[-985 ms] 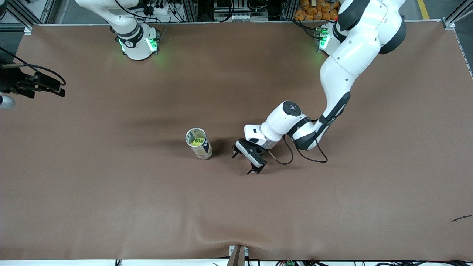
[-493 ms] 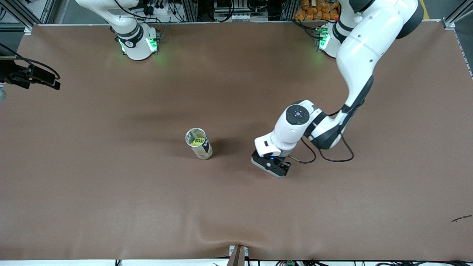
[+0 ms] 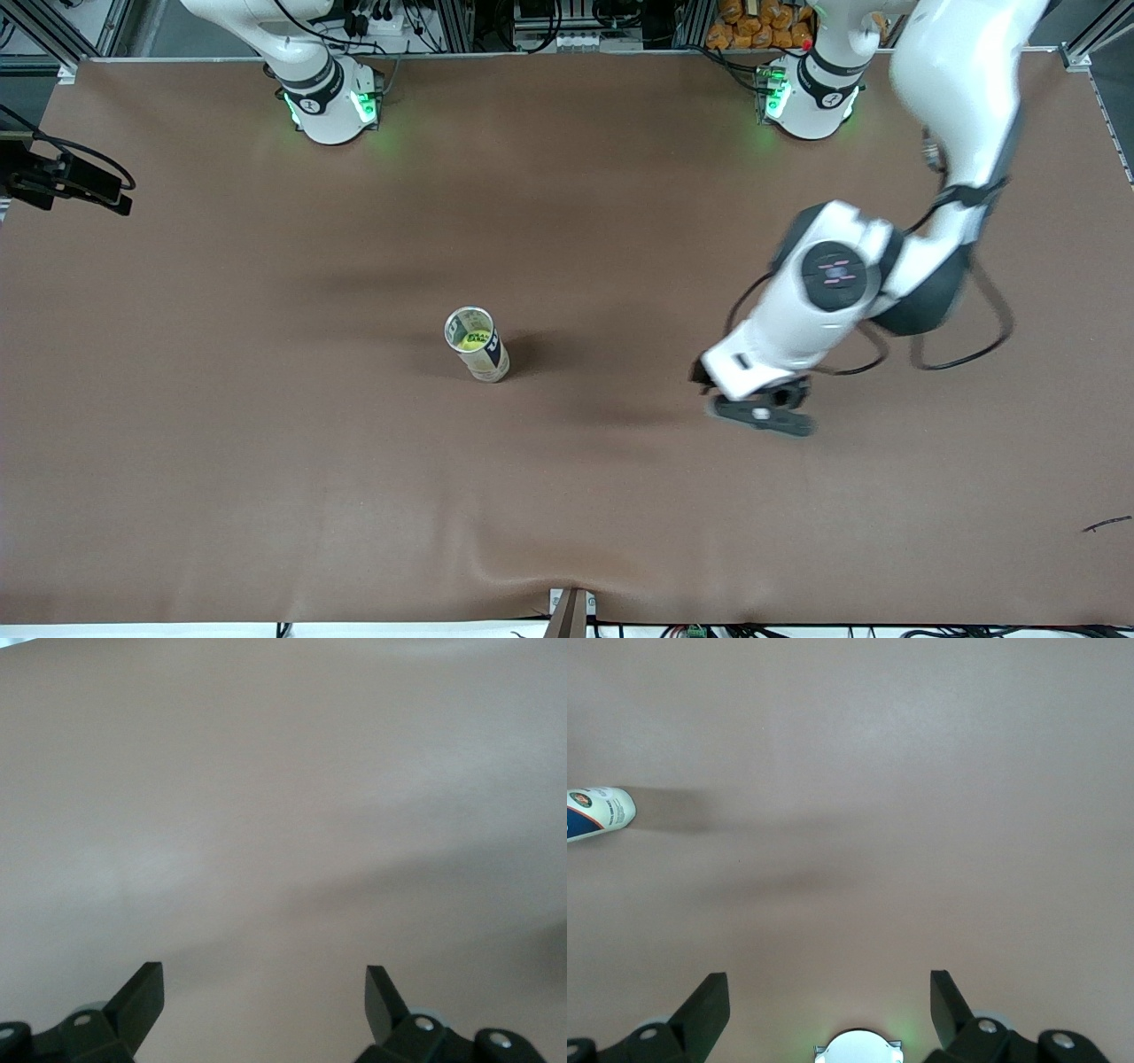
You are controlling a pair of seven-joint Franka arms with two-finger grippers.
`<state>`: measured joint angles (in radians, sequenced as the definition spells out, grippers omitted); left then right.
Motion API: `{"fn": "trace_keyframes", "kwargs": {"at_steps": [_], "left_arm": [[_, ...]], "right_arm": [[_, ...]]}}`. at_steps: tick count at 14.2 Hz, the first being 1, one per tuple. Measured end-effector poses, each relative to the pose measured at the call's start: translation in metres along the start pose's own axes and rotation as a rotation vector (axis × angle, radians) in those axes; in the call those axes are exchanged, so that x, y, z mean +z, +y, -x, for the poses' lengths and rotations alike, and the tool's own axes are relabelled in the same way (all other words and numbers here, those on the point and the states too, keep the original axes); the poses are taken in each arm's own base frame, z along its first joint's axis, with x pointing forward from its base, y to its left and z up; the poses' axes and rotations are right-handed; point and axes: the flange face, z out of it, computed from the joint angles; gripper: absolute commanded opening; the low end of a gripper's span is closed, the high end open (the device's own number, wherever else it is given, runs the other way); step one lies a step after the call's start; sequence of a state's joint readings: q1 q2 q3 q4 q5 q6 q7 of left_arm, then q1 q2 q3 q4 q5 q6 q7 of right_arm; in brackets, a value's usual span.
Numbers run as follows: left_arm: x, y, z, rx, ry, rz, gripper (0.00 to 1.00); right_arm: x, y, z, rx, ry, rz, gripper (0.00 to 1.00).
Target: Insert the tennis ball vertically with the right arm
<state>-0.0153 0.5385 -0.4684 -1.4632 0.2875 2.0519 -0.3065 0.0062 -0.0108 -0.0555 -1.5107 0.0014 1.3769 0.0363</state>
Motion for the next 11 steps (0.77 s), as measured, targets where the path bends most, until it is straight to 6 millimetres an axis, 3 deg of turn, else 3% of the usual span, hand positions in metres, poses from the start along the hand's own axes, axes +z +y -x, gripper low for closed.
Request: {"fn": "trace_keyframes", "kwargs": {"at_steps": [3,6,11], "left_arm": [[-0.066,-0.061,0.009,-0.113,-0.017,-0.022,1.0],[-0.113,-0.113,0.024,-0.195,-0.021,-0.067,1.0],[-0.187,-0.151,0.055,-0.275,-0.02,-0.128,1.0]], "right_arm": [[0.0,-0.001,-0.002,0.002,0.008,0.0,1.0],[0.001,-0.001,-0.003,0.001,0.007,0.0,1.0],[0.002,-0.003,-0.003,-0.001,0.006,0.001,1.0]]}}
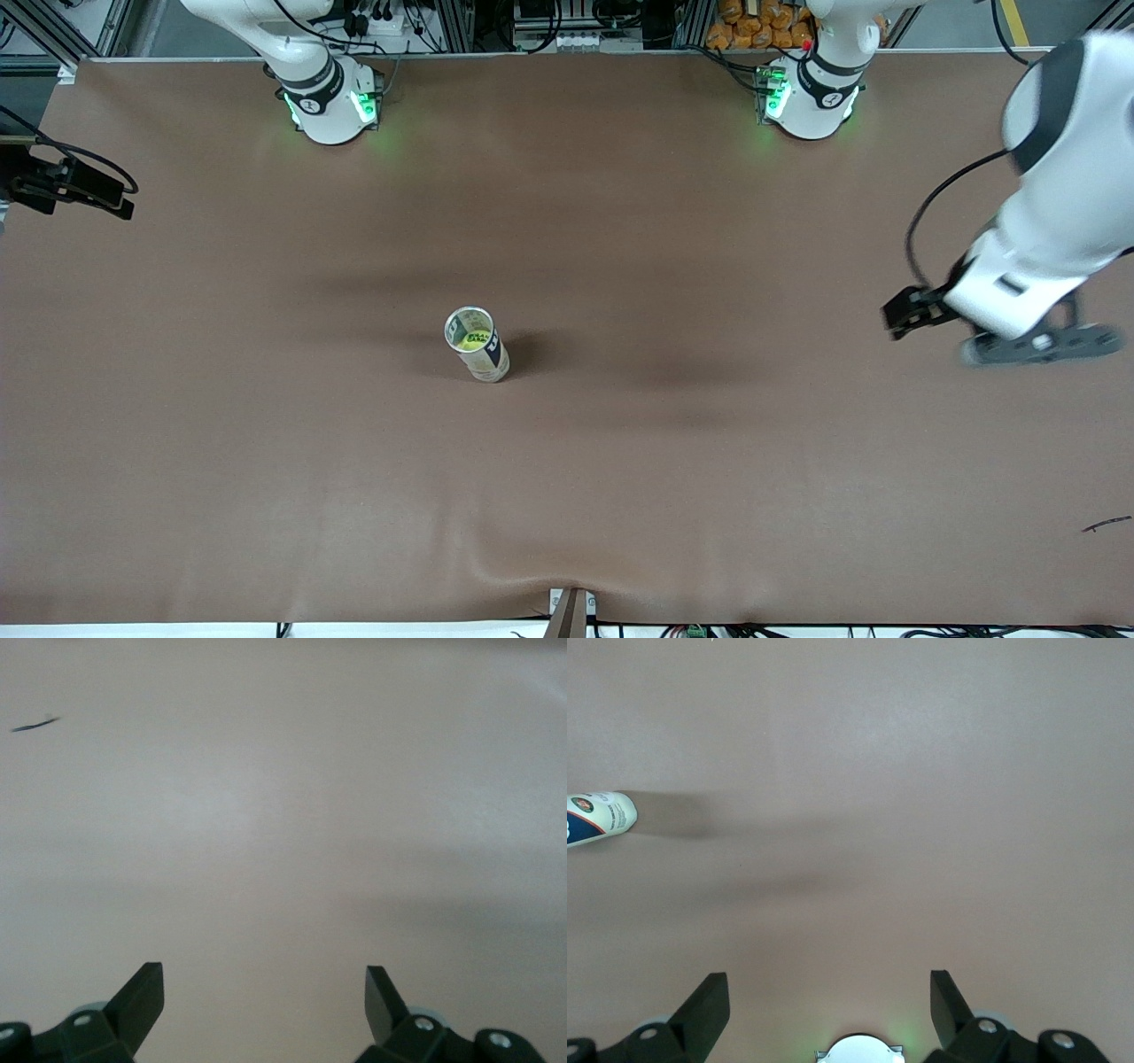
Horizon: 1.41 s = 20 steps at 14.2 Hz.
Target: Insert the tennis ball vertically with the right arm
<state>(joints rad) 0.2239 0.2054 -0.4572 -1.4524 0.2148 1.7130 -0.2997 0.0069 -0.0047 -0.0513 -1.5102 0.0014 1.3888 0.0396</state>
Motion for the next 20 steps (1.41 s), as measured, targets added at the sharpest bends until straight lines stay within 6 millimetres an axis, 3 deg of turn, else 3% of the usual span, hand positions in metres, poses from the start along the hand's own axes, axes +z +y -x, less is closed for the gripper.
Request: {"fn": "trace_keyframes", "kwargs": {"at_steps": [5,8,10,15,20], "left_arm": [[-0.056,-0.051,0.038,-0.04,-0.06,0.034,1.0],[-0.067,-0.1,0.059,-0.044,-0.09,0.113,1.0],[-0.07,-0.114,0.075,-0.048,-0.096,0.129,1.0],[-0.088,-0.097,0.114,-0.009,-0.081,0.132,1.0],[-0.089,-0.07,0.124,0.047,-0.086,0.112,1.0]], "right_arm": [[0.0,0.0,0.0,-0.001,0.001,0.0,1.0],[0.0,-0.006,0.0,-0.01,0.001,0.001,1.0],[0.001,-0.012,-0.001,-0.021,0.0,0.003,1.0],[0.003,-0.014,-0.002,-0.024,-0.002,0.004,1.0],[0.002,-0.013,-0.003,-0.017,0.003,0.004,1.0]]}}
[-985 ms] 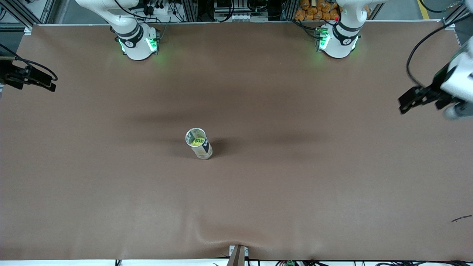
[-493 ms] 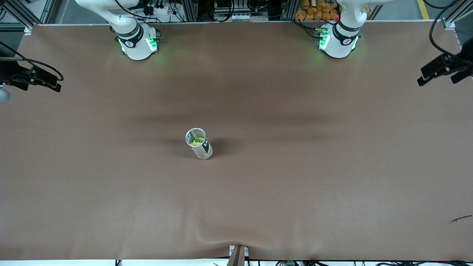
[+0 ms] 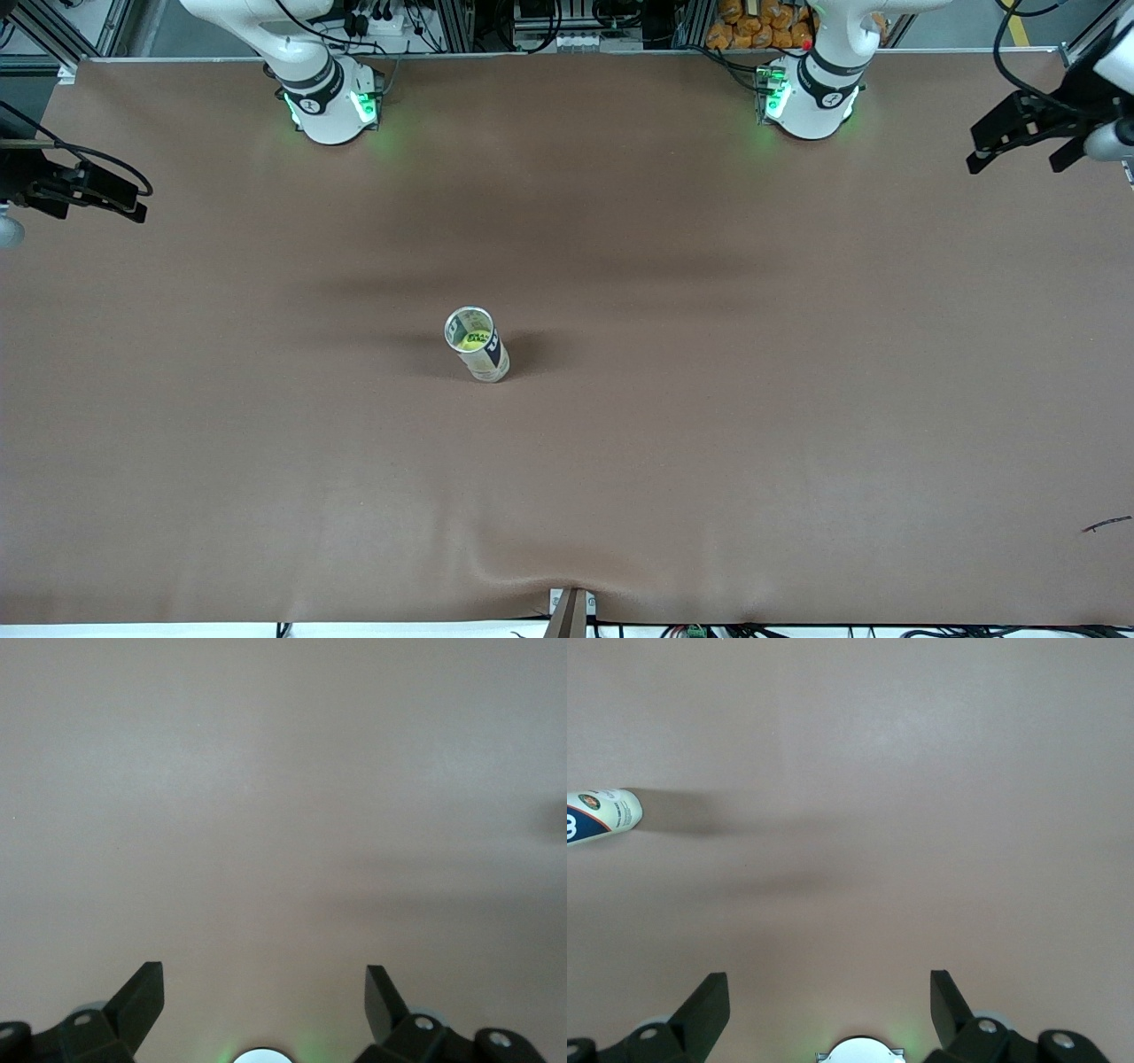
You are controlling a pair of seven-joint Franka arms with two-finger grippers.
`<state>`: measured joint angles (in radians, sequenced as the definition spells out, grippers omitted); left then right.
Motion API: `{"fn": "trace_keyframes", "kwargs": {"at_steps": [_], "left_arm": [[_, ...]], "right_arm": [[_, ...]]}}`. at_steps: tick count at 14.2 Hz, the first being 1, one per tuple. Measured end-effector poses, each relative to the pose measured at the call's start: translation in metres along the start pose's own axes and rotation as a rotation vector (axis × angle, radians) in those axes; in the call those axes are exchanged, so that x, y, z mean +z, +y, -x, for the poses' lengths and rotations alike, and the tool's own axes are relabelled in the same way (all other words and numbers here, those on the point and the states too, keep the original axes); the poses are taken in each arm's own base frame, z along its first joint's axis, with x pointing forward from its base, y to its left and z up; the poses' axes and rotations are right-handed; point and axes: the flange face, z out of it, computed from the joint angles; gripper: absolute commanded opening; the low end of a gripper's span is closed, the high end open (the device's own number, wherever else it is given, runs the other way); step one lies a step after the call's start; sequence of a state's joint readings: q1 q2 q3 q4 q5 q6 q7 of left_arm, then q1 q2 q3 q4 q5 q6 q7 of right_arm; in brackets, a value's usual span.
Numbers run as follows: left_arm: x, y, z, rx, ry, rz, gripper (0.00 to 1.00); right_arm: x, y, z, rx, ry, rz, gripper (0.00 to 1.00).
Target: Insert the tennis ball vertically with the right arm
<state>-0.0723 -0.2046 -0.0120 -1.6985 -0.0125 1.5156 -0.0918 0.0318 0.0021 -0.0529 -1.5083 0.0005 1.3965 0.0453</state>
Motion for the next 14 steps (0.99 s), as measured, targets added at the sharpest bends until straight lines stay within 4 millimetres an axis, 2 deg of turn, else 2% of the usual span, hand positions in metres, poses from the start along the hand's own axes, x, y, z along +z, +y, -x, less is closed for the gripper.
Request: {"fn": "trace_keyframes", "kwargs": {"at_steps": [6,14], "left_arm": [[-0.0069,-0.0016,-0.0001,-0.003,0.011,0.0,1.0],[-0.0052,0.0041,0.0014,-0.012,-0.006,-0.02,1.0]], "right_arm": [[-0.0065,0.0016,0.0,0.005,0.018,-0.001,1.0],[-0.0061,-0.0012,-0.0003,0.0,0.014,-0.007,1.0]]}}
